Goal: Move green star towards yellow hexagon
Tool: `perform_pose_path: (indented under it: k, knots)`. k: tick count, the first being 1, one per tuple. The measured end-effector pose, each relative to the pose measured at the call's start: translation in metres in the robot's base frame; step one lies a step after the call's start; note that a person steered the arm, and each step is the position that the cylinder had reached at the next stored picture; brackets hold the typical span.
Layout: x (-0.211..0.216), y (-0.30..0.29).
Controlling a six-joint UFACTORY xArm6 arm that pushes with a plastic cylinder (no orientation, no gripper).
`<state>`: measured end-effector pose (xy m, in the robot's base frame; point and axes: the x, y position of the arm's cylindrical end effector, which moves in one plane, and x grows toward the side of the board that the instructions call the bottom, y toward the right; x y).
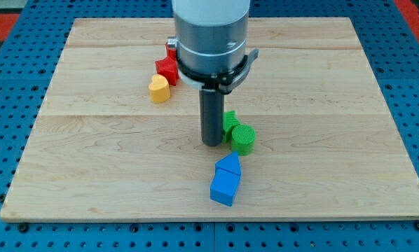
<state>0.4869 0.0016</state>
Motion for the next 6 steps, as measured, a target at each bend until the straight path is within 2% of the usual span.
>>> perform_pose_path:
  k: [1, 3, 5, 6]
  knots:
    - [-0.035, -0.001]
    - [-0.002, 0.036]
    - [-0.073, 0.060]
    - [-0.082, 0.116]
